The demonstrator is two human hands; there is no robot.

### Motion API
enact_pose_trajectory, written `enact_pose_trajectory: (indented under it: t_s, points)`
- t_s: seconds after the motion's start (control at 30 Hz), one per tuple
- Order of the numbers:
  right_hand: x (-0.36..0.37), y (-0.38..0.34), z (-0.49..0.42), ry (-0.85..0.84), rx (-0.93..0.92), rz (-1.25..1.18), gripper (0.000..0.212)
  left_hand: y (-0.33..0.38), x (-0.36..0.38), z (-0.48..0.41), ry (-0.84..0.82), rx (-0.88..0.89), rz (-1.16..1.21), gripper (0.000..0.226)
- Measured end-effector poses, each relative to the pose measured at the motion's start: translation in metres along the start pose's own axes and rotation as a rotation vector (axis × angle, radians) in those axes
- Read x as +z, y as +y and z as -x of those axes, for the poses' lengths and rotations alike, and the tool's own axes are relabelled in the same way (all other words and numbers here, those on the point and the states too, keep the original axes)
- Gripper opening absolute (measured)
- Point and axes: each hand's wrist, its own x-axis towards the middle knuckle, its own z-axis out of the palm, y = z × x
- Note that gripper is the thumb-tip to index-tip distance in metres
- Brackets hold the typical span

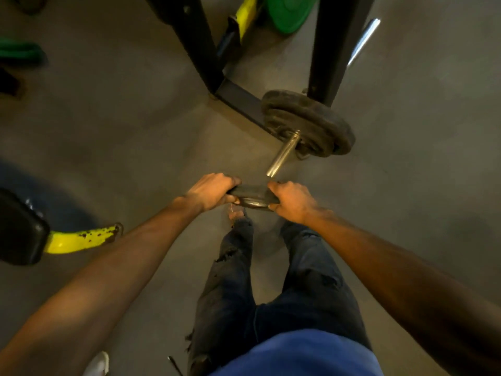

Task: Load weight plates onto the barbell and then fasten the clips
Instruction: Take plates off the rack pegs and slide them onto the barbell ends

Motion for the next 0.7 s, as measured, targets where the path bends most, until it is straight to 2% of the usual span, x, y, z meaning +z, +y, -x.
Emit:
enact_pose_trajectory:
  t_s: [0.1,0.2,0.27,0.4,0.5,0.7]
  points:
    - [-0.005,-0.045,0.022,0.022,-0.113,-0.025,0.039,-0.006,-0.002,0.073,0.052,-0.040,0.088,0.027]
    - [-0.028,-0.106,0.041,0.104,-0.222,-0.062,0.034,-0.013,-0.016,0.155,0.188,-0.102,0.216,0.032]
    - [-0.048,-0.152,0.051,0.177,-0.315,-0.074,0.029,-0.023,-0.019,0.210,0.373,-0.132,0.357,0.039]
    - [-0.091,-0.250,0.066,0.289,-0.462,-0.062,0.021,-0.058,-0.010,0.298,0.849,-0.191,0.760,0.044]
    - [-0.103,-0.315,0.072,0.416,-0.515,-0.078,0.031,-0.096,0.006,0.338,0.925,-0.174,1.013,0.058]
    - [-0.108,-0.415,0.059,0.524,-0.568,-0.221,0.029,-0.150,-0.011,0.379,1.015,-0.065,1.407,0.057]
